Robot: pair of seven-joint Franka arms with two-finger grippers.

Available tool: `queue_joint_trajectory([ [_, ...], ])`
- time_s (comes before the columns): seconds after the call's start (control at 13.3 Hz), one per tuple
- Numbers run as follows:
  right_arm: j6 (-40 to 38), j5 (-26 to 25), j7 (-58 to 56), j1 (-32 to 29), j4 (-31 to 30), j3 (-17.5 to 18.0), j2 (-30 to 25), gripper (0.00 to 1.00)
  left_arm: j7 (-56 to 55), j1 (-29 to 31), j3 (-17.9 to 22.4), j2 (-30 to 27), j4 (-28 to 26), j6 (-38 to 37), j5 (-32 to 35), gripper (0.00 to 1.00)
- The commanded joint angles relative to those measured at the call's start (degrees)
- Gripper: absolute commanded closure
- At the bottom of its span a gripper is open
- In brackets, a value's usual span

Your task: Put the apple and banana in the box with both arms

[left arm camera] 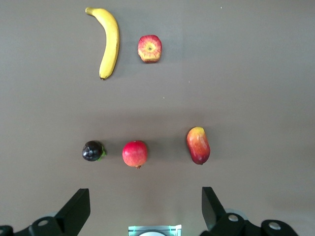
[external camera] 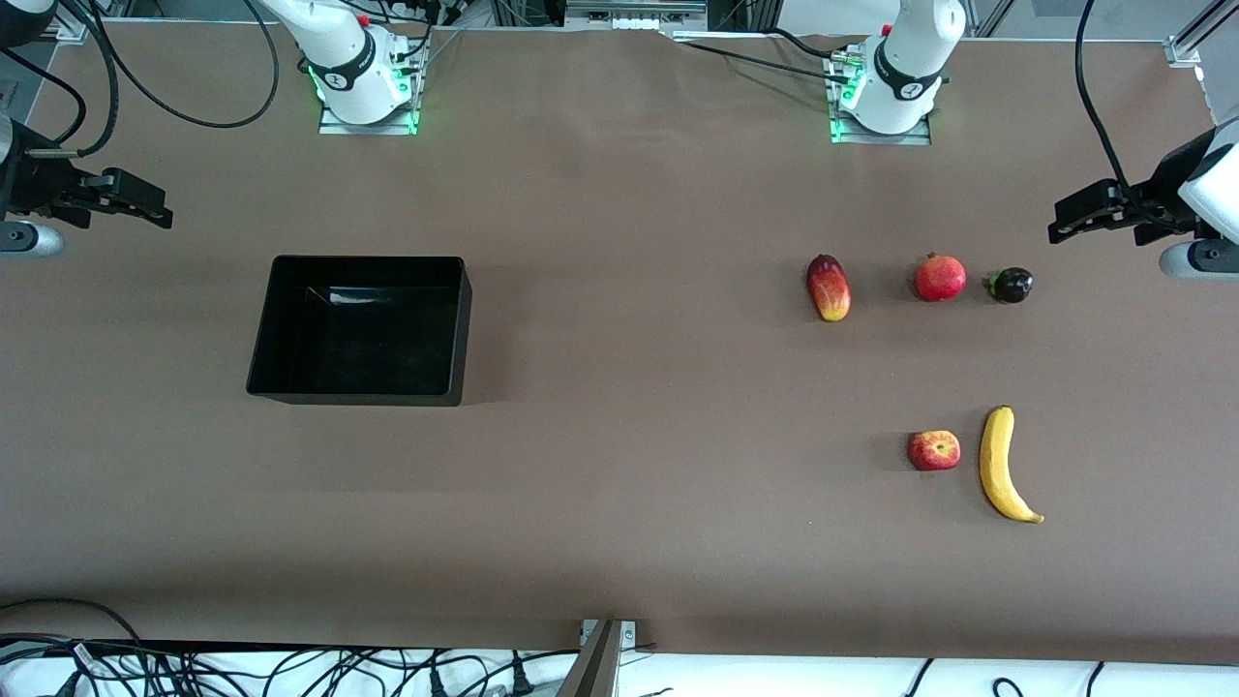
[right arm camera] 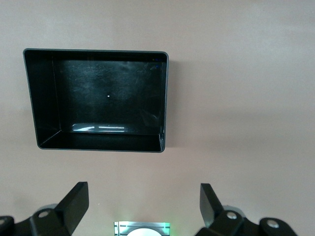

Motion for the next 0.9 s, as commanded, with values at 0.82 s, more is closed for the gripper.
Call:
queue_joint_trajectory([
  [0.82, 0.3, 0.23, 0.45, 0.02, -1.85, 0.04, 4.71, 0.0, 0.46, 0.68, 0.57, 18.17, 5.76, 18.46, 3.9, 0.0],
])
